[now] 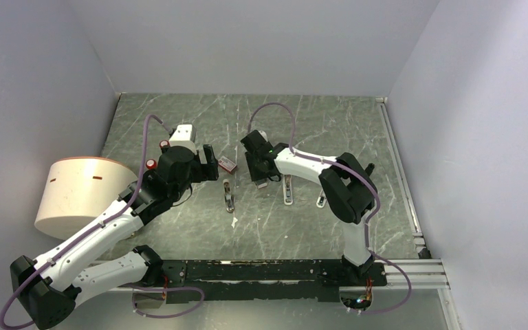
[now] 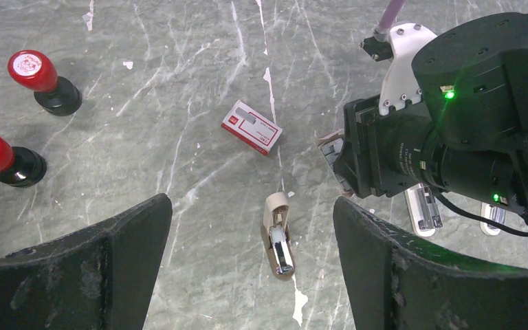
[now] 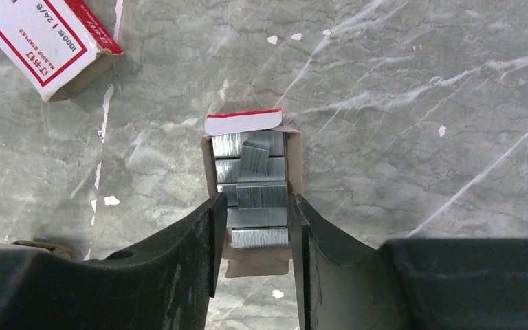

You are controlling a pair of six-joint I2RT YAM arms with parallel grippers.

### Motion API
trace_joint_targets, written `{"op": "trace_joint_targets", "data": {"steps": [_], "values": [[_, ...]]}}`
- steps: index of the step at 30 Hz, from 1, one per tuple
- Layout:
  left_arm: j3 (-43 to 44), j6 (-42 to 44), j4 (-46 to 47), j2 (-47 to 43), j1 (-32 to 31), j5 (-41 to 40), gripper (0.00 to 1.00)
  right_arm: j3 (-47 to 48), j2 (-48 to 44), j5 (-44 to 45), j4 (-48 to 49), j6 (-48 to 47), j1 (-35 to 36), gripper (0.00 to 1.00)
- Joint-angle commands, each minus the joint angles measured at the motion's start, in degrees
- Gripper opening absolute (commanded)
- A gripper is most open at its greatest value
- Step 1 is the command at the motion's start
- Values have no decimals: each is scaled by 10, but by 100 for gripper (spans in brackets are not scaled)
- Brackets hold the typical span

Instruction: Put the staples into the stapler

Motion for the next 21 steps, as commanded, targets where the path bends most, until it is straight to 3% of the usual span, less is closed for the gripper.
{"op": "trace_joint_targets", "data": {"steps": [1,9,15,21], "values": [[-2,4,14,-4,2,-11,92,14,9,-6,11,4,-6,41],[-1,3,13,-4,2,-10,92,10,9,-8,14,2,-8,38],[-2,3,12,-7,2,-11,92,16,21,-5,9,-3,-8,42],[-3,4,14,-10,2,-9,92,18,19,-5,3,1,-8,37]]}}
